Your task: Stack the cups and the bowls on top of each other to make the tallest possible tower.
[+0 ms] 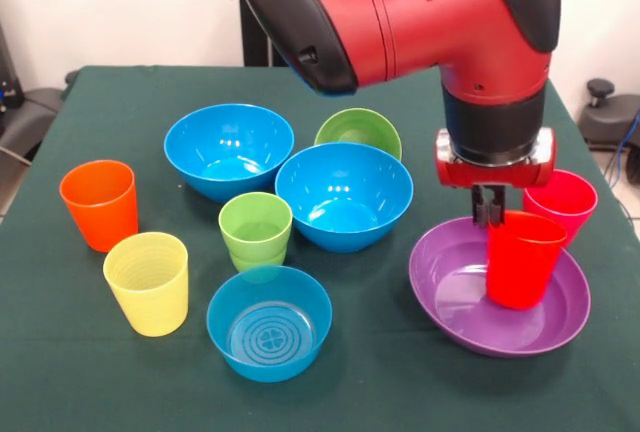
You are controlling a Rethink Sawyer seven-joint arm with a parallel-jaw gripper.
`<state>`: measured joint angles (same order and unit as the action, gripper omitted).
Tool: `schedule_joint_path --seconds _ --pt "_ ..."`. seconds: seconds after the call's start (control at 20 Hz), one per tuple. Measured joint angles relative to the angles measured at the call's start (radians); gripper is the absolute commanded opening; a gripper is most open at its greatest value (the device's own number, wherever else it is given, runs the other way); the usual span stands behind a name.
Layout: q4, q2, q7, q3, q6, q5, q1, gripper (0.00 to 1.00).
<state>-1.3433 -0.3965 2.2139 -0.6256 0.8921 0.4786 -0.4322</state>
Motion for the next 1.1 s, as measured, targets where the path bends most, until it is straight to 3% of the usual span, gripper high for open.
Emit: schedule_joint_path --seconds 0.25,0.6,1.1 --pt "-0.086 -0.093 -0.016 -0.02 0.094 -0.024 -0.052 0.0" --pt "-0.134 -0.178 -0.053 -0.04 0.179 -0.026 -0.128 0.0" --pt "-0.146 -0.193 -0.127 -0.064 0.195 -0.022 -0.216 0.0"
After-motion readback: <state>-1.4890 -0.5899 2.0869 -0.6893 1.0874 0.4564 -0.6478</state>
